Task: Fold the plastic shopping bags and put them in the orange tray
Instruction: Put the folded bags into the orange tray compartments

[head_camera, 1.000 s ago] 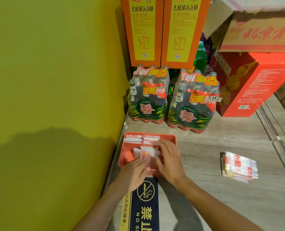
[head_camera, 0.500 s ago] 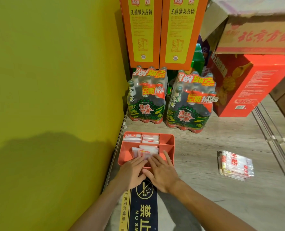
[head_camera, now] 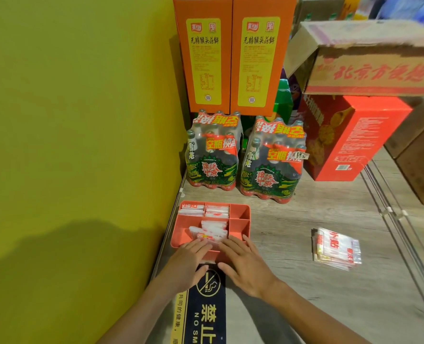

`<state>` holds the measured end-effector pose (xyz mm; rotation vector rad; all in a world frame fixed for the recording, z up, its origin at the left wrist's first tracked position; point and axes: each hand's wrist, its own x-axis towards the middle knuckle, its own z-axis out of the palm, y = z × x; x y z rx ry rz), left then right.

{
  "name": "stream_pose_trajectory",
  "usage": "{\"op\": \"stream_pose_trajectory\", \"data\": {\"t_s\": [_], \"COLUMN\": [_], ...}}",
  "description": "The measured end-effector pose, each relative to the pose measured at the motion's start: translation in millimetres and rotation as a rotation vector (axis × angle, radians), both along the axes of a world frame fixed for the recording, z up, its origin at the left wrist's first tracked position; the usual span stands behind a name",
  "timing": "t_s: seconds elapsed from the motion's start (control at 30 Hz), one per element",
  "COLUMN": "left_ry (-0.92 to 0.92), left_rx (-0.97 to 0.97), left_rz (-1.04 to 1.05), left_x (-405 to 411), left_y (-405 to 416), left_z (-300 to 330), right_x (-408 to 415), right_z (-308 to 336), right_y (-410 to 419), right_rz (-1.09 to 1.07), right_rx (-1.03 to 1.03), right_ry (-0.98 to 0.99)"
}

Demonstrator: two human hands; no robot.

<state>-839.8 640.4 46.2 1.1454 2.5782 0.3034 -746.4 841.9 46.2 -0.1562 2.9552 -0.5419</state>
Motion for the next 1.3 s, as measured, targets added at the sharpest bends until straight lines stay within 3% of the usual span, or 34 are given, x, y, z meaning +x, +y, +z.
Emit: {"op": "stream_pose_trajectory", "data": {"t_s": [0.23,0.4,0.6,0.83,1.03,1.17,1.3], "left_ry": [0.020,0.139,-0.014,-0.060,-0.220,-0.416,-0.495], "left_rx": [0.100,0.289,-0.018,-0.118,0.034,0.234,0.458], "left_rz": [-0.021,-0.180,-0.214,-0.302,-0.186,0.085,0.397], "left_x": [22,30,57,78,83,90,104], "left_y": [21,66,175,271,320,348,372], "left_z": [6,10,18,-2,-35,-60,-56], "right_x": [30,63,110,143,149,152,157], "right_z": [14,25,14,-29,-52,-61,-75], "right_y": [36,86,171,245,270,277,277], "right_rz": [-0.060,-0.211,-0.410,-0.512,-0.471,-0.460,-0.448], "right_rx": [-0.068,-0.150,-0.119,-0.025,-0.015,-0.042,-0.069], "right_ry": [0.045,0.072,0.028,-0.074,-0.105,-0.078,-0.064]}}
